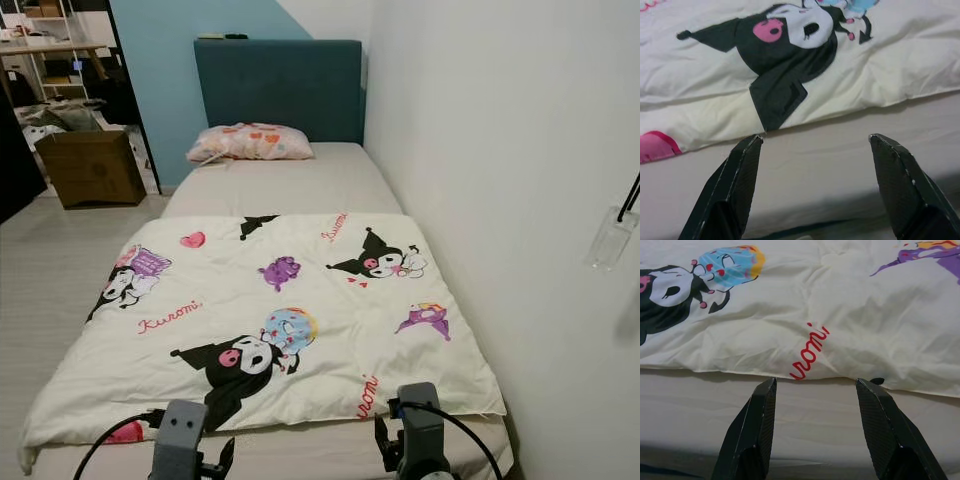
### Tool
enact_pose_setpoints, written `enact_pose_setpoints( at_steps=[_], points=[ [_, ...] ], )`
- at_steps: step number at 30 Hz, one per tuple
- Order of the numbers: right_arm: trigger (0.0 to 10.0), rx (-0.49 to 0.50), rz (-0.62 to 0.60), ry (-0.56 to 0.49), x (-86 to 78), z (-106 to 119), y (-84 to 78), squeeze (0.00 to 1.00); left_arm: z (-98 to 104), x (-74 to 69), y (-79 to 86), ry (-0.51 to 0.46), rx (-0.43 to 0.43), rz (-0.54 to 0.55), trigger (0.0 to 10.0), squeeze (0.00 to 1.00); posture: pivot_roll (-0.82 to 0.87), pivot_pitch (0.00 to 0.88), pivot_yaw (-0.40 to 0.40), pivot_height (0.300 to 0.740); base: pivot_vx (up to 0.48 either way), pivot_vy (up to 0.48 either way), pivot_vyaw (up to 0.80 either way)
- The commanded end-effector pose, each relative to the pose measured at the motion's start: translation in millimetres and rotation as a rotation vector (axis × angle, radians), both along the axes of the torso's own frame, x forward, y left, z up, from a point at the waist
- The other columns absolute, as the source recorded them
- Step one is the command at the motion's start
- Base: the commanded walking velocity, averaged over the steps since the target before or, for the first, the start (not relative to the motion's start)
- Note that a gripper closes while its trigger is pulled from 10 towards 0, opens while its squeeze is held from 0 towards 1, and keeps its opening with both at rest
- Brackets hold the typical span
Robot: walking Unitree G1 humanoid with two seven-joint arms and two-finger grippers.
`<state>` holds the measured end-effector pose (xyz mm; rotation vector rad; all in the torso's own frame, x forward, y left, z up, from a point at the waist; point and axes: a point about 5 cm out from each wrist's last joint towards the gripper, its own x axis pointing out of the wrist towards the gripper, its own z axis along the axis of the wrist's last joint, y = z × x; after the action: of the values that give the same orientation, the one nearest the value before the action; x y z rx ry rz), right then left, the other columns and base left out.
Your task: Clean up the room
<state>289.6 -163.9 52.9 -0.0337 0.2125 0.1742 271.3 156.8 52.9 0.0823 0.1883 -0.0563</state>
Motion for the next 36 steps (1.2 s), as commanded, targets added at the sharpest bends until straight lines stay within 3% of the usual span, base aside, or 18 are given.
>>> enact_pose_setpoints(
  at_steps=[1, 10, 16, 27, 36],
  points=[
    [10.0, -0.019, 0.039, 0.007, -1.4, -0.7, 4.0, 0.00, -1.7, -4.0, 6.1, 0.000, 0.024, 0.020, 10.0, 0.00, -0.01, 0.198, -0.061, 0.585, 0.000, 0.000, 0.00],
    [10.0, -0.049, 0.100, -0.023, 9.0, 12.1, 3.7, 0.00, 17.6, -1.9, 13.8, -0.071, 0.034, 0.026, 10.0, 0.00, 0.01, 0.263, -0.073, 0.585, 0.000, 0.000, 0.00],
    [10.0, -0.094, 0.149, -0.057, 31.7, 32.3, -3.5, 0.00, 26.0, -6.8, 19.4, -0.095, 0.063, 0.009, 10.0, 0.00, 0.01, 0.334, -0.081, 0.585, 0.000, 0.000, 0.00],
    [10.0, -0.118, 0.196, -0.076, 45.0, 43.9, -3.6, 0.00, 42.4, -5.0, 27.0, -0.138, 0.106, -0.005, 10.0, 0.00, 0.03, 0.404, -0.099, 0.566, 0.000, 0.000, 0.00],
    [10.0, -0.175, 0.259, -0.068, 53.4, 44.6, -0.4, 0.00, 59.0, 2.4, 34.1, -0.164, 0.171, -0.077, 10.0, 0.00, 0.05, 0.455, -0.086, 0.566, 0.000, 0.000, 0.00]
  ],
)
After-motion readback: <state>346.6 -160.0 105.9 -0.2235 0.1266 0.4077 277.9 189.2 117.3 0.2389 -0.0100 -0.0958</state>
